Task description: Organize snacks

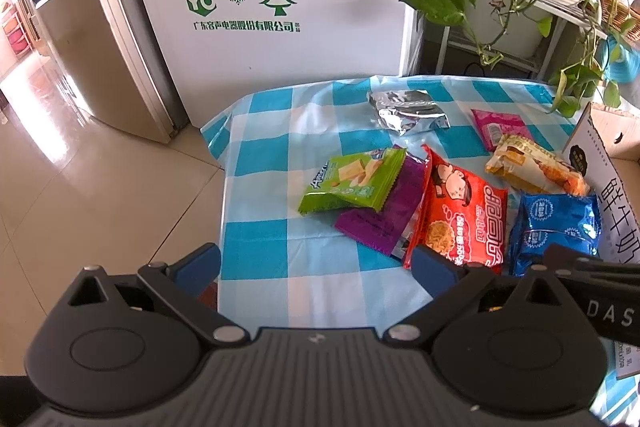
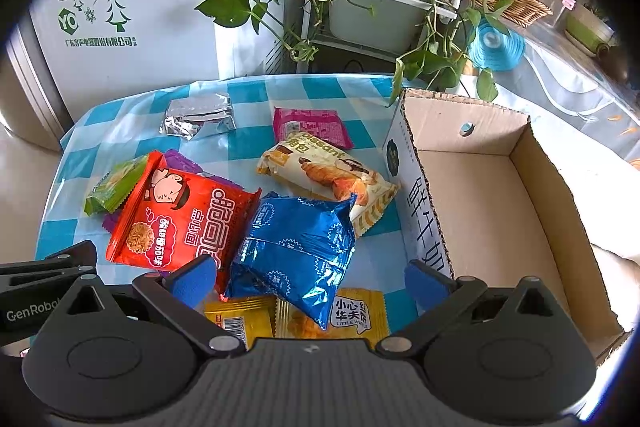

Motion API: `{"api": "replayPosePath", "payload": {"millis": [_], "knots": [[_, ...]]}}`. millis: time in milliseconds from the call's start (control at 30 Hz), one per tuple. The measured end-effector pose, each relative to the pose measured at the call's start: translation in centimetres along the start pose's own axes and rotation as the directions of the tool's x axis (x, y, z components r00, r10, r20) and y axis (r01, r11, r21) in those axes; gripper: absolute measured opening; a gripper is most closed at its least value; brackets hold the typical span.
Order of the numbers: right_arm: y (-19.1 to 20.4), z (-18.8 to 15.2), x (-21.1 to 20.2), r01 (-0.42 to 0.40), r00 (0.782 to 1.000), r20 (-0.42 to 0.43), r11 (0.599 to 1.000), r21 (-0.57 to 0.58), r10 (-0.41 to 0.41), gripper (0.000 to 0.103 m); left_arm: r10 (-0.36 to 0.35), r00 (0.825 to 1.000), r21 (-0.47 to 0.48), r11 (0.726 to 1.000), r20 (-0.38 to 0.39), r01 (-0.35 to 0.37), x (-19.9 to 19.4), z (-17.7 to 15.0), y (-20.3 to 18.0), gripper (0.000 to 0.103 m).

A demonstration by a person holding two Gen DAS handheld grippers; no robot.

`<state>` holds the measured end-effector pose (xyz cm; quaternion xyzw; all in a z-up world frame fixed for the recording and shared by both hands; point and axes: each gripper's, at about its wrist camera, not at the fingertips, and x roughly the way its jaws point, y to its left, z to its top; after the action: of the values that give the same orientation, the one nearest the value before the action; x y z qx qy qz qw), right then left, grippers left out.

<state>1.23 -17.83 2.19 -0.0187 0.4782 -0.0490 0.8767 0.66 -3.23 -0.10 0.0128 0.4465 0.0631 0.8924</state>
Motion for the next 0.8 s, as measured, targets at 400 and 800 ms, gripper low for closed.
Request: {"api": "replayPosePath", "payload": {"millis": [400, 800], "knots": [[-0.27, -0.08, -0.06, -0.004, 1.000, 0.015, 1.000, 0.000, 0.004, 0.103, -0.026, 1.000, 0.003, 1.000, 0.004, 0.026, -0.16, 0.05, -0.20, 0.099], [-0.78, -0.50, -0.09, -0.024, 0.999, 0.045, 1.000, -0.005, 0.025, 0.103, -0.053, 0.999, 0.004, 0.999, -0.012, 0.053, -0.21, 0.00, -0.25, 0.099]]}}
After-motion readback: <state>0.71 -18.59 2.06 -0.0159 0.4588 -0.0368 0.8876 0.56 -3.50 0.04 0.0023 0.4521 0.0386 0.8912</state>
